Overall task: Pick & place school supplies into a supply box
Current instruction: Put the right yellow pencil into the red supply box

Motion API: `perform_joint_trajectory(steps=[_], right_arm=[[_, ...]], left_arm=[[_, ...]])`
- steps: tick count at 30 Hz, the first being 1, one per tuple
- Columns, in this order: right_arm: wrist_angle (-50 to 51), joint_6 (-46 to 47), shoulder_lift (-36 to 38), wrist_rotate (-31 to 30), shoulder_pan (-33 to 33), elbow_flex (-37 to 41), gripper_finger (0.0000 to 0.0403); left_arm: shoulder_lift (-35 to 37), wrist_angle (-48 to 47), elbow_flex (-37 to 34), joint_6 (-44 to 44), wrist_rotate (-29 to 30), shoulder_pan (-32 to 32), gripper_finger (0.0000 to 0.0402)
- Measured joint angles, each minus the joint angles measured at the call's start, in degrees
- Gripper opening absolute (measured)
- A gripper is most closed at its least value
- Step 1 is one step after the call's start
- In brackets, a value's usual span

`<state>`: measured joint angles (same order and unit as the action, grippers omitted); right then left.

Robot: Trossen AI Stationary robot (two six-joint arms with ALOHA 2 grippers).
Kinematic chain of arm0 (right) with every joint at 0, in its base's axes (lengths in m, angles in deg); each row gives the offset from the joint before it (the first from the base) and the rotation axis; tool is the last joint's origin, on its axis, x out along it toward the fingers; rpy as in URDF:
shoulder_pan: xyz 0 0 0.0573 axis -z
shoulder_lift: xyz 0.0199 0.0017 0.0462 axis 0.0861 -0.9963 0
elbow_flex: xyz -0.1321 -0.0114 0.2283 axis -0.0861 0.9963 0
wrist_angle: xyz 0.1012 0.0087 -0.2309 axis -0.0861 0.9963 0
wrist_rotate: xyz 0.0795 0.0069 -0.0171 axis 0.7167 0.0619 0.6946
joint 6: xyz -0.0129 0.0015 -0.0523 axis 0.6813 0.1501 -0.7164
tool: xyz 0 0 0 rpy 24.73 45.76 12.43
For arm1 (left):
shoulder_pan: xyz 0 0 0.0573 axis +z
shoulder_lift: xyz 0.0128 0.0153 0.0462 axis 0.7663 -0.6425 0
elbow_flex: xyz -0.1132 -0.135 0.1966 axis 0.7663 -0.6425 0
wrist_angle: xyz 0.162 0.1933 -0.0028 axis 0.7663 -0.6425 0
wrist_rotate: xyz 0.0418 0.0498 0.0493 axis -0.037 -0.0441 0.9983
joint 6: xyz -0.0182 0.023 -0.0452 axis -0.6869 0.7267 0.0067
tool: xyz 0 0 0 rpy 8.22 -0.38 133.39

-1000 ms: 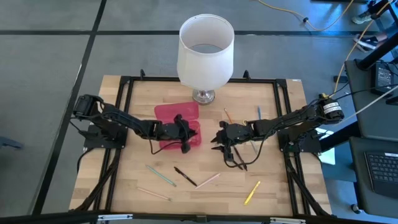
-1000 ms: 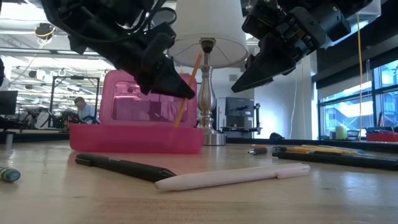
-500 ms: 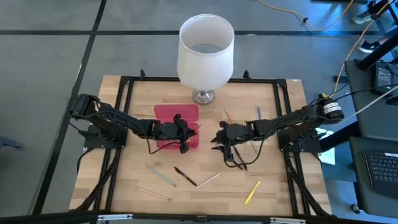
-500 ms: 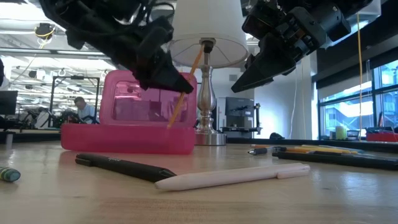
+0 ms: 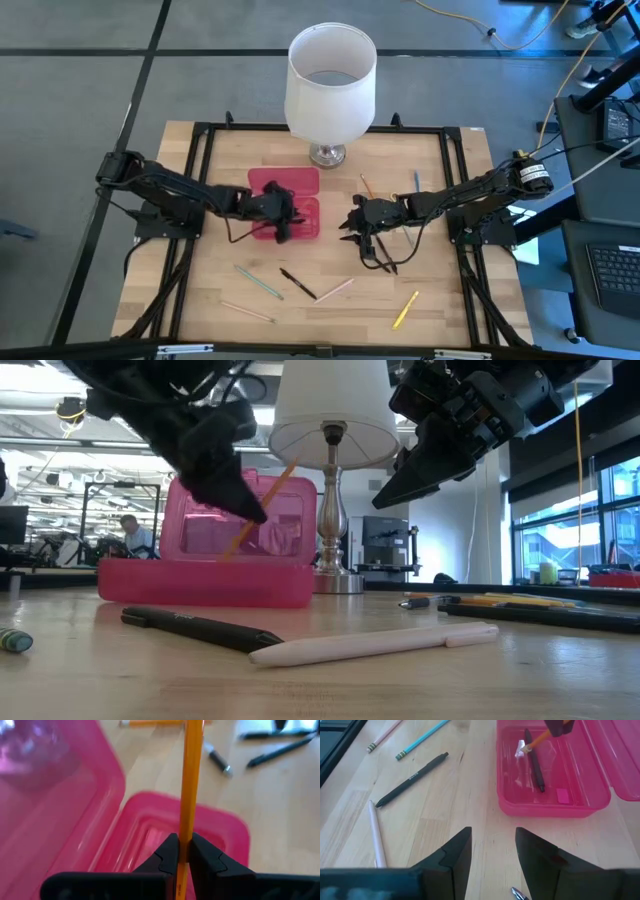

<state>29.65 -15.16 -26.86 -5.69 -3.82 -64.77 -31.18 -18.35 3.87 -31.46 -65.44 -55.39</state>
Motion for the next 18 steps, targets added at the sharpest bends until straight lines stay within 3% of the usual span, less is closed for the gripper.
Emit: perform_joint_trajectory(steps=[4, 13, 18], right_arm=[[0.0, -0.1, 0.0, 0.0, 0.0, 0.0, 0.0156], [0.1, -0.2, 0.0, 0.0, 0.0, 0.0, 0.0156], [0.2, -0.2, 0.0, 0.0, 0.0, 0.0, 0.0156]], left_arm=[[0.1, -4.7, 0.9, -2.3, -3.0, 1.8, 0.0022], [0.1, -26.0, 12.1, -4.3, -6.5, 5.7, 0.0022], [0.0, -31.5, 12.7, -7.5, -9.4, 5.9, 0.0022]])
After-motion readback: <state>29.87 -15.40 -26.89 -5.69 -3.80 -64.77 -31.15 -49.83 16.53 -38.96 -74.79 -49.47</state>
